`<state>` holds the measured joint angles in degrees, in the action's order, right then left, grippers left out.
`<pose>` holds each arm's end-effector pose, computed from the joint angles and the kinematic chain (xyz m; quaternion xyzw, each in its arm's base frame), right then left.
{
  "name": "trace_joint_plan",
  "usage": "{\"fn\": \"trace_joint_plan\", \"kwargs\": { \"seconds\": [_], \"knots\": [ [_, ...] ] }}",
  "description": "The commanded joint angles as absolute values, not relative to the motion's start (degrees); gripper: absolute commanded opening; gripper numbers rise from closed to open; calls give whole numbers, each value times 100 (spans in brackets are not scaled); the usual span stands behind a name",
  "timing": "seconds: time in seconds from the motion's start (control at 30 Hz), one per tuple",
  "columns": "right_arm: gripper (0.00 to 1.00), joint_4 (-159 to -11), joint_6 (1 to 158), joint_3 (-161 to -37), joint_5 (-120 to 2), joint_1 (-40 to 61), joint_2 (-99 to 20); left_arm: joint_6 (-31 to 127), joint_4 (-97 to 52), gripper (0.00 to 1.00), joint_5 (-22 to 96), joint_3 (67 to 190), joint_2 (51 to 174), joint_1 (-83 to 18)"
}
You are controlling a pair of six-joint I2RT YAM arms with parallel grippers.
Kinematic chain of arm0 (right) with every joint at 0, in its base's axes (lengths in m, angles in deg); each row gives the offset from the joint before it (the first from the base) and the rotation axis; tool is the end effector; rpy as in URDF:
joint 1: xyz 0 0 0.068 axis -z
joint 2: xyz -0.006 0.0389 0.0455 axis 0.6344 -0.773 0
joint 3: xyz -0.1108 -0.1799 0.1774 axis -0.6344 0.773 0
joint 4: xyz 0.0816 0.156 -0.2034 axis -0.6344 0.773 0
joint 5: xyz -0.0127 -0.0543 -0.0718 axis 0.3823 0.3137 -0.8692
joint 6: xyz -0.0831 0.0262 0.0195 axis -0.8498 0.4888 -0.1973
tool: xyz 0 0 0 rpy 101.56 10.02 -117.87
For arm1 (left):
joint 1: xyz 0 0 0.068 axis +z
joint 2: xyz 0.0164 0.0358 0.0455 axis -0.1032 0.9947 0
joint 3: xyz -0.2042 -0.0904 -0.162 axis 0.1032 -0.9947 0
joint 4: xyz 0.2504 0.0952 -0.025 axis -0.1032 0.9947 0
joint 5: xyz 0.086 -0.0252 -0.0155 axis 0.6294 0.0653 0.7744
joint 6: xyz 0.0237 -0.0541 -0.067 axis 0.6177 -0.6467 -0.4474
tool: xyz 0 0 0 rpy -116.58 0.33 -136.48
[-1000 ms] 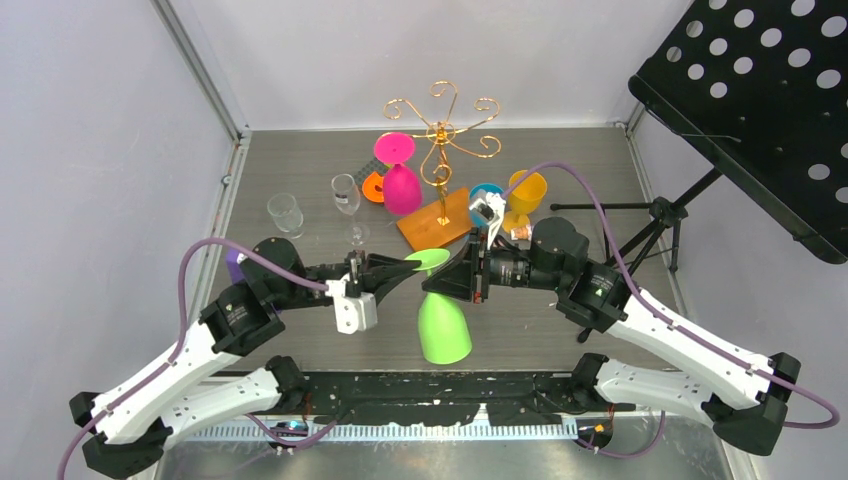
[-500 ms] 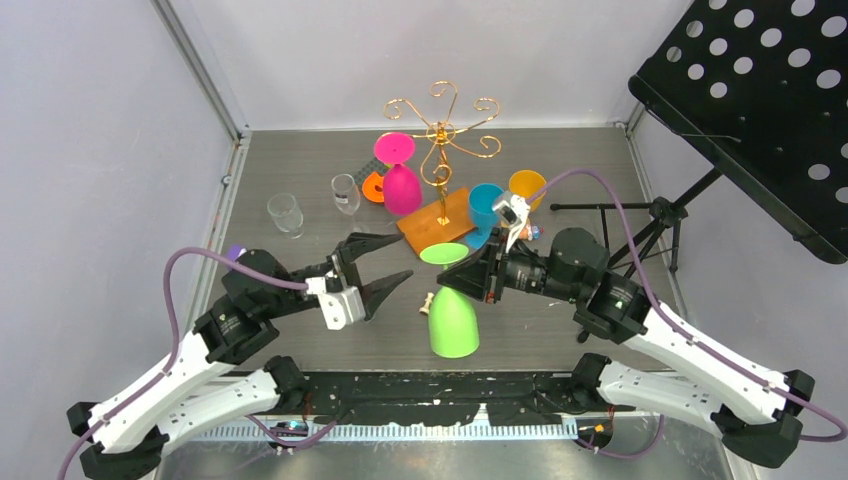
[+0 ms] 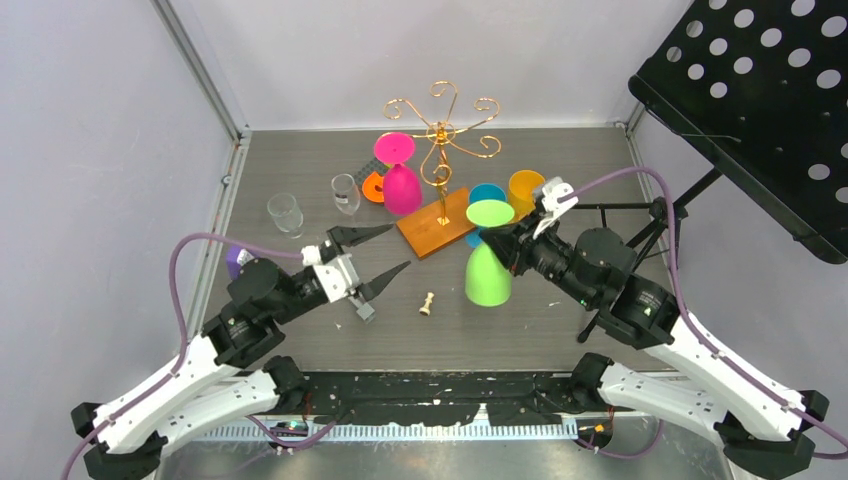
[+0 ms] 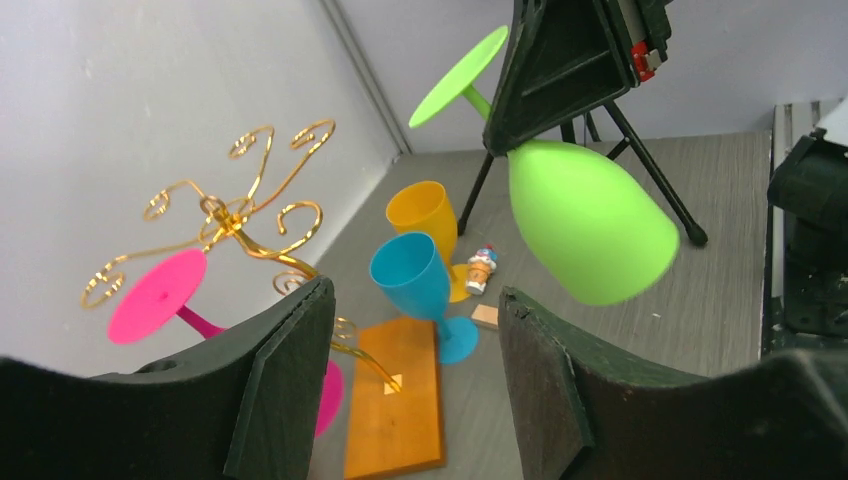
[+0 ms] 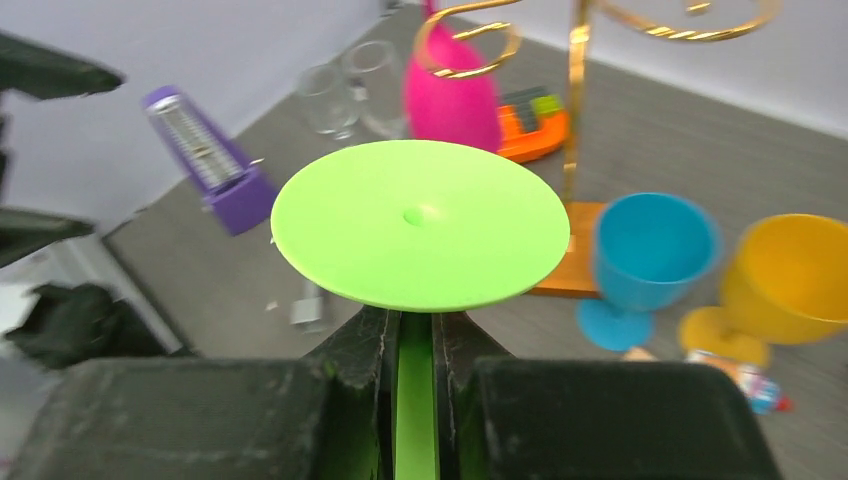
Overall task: Place the wine glass upside down on the wine glass rack
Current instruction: Adjust the wine glass, then move the wine rack to the center of the board.
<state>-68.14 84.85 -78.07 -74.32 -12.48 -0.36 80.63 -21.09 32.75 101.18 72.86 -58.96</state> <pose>0.1363 0.1561 0.3952 -0.2050 0.7050 0.3164 0.6007 0.1019 -0.1634 0.3963 0.4495 0.4602 -0.2761 0.7141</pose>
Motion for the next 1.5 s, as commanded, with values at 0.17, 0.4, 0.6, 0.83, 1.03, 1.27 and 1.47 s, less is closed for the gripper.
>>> {"fn": "trace_joint_plan", "kwargs": {
  "seconds": [0.17,0.4,0.6,0.83,1.03,1.27,1.47],
  "knots": [
    [6,-6893,7418,-8660,-7489,194,-524,5438,-2935,58,4434,10400,8046,-5897],
    [5,-6896,7295,-8825,-7331,462,-619,3448,-3642,53,5778,10597,8853,-5856],
    [5,-6896,7327,-8762,-7226,466,-446,2369,-4315,60,6394,10653,9334,-5778],
    [5,-6834,7400,-8710,-7290,474,-244,1491,-4789,54,6990,10560,9730,-5778],
    [6,-6779,7439,-8708,-7313,468,-181,783,-4926,52,7345,10513,9996,-5778],
    [6,-6726,7400,-8703,-7341,480,-130,204,-4720,61,7418,10531,10121,-5776],
    [5,-6728,7436,-8662,-7347,471,-116,-16,-4650,56,7611,10573,10274,-5770]
  ]
}}
